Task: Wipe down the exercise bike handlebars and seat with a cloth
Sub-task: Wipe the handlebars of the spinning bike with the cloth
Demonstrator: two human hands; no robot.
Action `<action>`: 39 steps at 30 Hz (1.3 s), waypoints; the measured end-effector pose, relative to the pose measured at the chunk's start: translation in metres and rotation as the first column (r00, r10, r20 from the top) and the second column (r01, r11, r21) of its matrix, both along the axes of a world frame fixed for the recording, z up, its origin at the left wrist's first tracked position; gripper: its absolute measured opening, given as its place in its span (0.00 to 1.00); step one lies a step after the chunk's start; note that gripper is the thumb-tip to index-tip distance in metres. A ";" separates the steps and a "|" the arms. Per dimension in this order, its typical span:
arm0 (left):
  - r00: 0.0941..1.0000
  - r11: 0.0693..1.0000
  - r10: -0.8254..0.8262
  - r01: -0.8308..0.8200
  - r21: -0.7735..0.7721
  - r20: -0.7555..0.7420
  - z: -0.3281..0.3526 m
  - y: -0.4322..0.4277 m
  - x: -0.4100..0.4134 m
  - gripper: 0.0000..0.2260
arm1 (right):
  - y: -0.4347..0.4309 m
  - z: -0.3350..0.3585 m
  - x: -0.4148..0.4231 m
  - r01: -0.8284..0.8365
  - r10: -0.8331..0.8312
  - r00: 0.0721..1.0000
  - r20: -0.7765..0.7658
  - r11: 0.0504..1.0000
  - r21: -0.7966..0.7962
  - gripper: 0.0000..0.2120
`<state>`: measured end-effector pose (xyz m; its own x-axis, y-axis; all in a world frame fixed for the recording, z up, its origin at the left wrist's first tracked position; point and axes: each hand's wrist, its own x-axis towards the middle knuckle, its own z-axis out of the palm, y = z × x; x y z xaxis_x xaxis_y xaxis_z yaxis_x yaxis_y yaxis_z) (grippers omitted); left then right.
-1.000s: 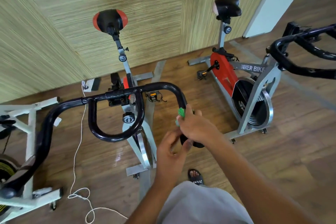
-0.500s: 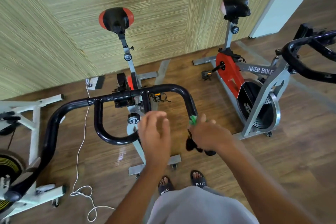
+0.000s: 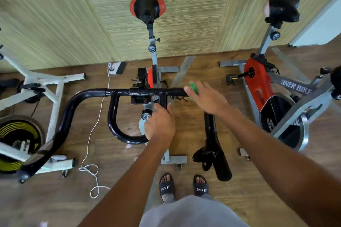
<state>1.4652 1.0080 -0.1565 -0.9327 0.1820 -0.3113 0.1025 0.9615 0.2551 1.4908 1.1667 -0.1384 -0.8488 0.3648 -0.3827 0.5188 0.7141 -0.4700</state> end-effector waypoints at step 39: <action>1.000 0.999 -0.002 0.001 0.040 0.009 -0.016 -0.004 -0.005 0.26 | -0.085 0.017 0.163 0.543 -0.711 0.323 0.625 -0.402 -0.738 0.25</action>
